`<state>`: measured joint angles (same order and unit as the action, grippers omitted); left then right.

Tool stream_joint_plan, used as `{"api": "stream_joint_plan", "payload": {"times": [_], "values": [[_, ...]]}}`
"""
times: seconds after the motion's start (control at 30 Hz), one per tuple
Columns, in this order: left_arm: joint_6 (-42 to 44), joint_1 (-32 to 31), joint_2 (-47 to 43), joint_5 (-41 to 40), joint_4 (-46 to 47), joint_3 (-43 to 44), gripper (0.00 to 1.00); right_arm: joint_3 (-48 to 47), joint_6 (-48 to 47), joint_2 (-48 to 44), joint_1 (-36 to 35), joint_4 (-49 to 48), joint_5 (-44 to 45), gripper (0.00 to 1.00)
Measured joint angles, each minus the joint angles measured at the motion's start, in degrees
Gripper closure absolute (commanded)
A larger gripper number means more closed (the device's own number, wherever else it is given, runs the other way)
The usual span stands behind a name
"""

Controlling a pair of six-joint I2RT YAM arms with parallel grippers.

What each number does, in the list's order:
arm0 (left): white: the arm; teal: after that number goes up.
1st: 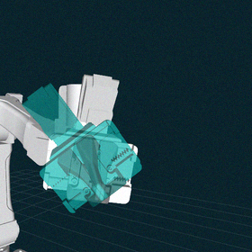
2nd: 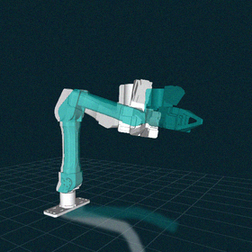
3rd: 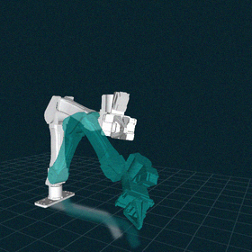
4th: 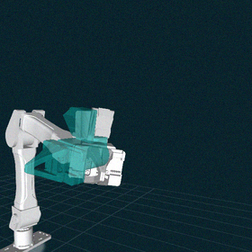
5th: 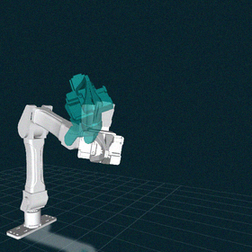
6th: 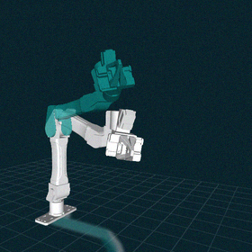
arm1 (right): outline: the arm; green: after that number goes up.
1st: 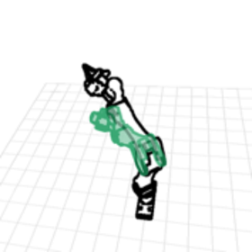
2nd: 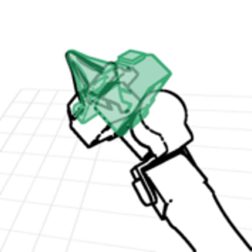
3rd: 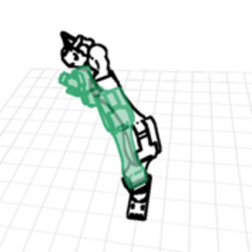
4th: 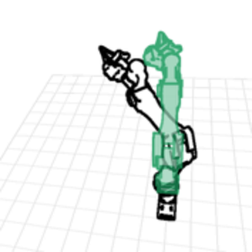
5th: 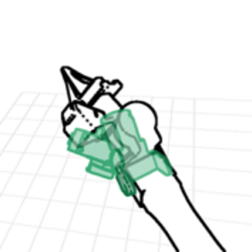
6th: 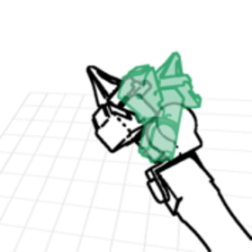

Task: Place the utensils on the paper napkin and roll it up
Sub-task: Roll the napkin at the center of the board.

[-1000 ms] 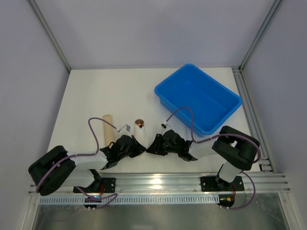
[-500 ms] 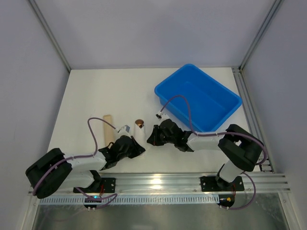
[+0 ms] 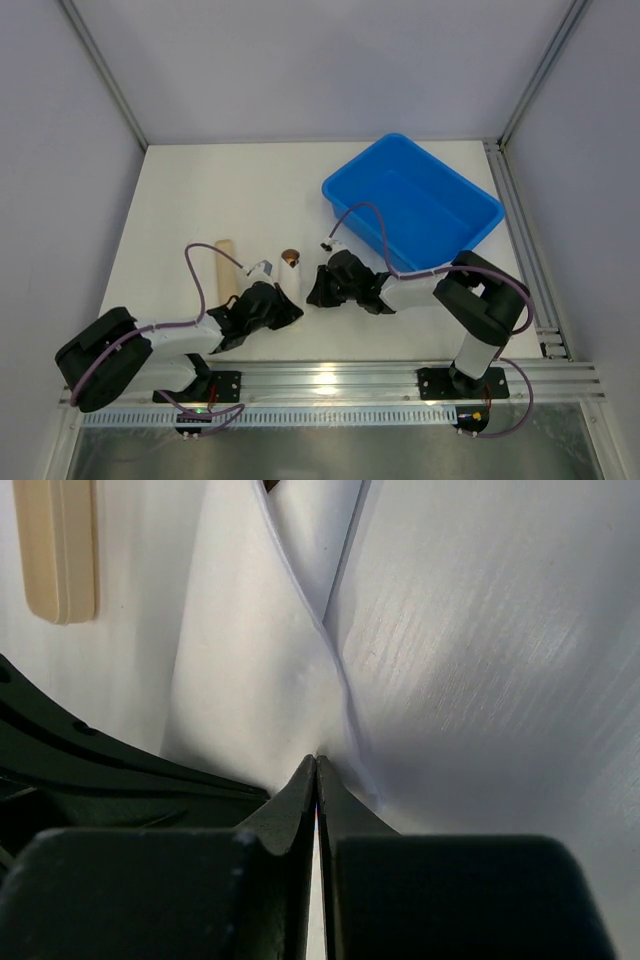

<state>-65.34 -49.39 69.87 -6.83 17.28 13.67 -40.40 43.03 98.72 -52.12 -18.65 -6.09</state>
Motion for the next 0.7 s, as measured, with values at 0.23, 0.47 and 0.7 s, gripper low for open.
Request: {"api": "stream_joint_plan", "payload": {"times": [0.23, 0.47, 0.7], "values": [[3.4, 0.2, -5.2, -3.0, -10.5, 4.0, 0.93, -2.0, 0.2, 2.1, 1.0, -0.7, -1.0, 0.97], [10.0, 7.0, -10.5, -1.9, -19.4, 12.0, 0.86, -3.4, -0.9, 2.8, 1.6, 0.4, -0.8, 0.96], [15.3, 14.3, -3.0, 7.6, -17.2, 13.3, 0.89, -4.9, -2.6, 3.1, 1.7, 2.5, -0.5, 0.96]]}}
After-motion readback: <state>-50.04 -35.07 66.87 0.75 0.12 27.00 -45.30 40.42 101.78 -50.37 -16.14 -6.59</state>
